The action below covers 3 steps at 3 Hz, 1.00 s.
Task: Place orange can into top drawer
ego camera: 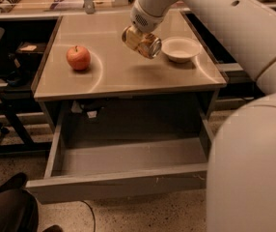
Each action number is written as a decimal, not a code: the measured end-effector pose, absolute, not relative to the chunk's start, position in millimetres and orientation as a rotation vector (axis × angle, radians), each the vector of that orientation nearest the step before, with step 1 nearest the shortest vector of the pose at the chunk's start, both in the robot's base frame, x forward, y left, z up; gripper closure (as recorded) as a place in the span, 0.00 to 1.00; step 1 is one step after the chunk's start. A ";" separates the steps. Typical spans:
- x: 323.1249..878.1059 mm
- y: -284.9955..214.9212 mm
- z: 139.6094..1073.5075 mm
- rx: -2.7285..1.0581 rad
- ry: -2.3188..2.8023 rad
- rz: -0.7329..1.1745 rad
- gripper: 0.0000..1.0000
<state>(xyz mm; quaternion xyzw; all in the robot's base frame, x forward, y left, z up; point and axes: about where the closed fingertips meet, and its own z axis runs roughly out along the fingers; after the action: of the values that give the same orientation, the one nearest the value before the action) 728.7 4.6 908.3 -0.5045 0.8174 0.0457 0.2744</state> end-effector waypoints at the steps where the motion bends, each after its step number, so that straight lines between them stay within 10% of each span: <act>1: 715.2 6.9 877.9 -1.405 2.243 0.132 1.00; 3: 693.8 7.8 881.8 -1.430 2.250 0.127 1.00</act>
Offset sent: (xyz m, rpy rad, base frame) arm -0.0138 0.0020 -0.0278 -0.0298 0.0499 0.0166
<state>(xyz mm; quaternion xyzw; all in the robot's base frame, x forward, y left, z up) 693.8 7.8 881.8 -0.5208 0.8196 0.0463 0.2342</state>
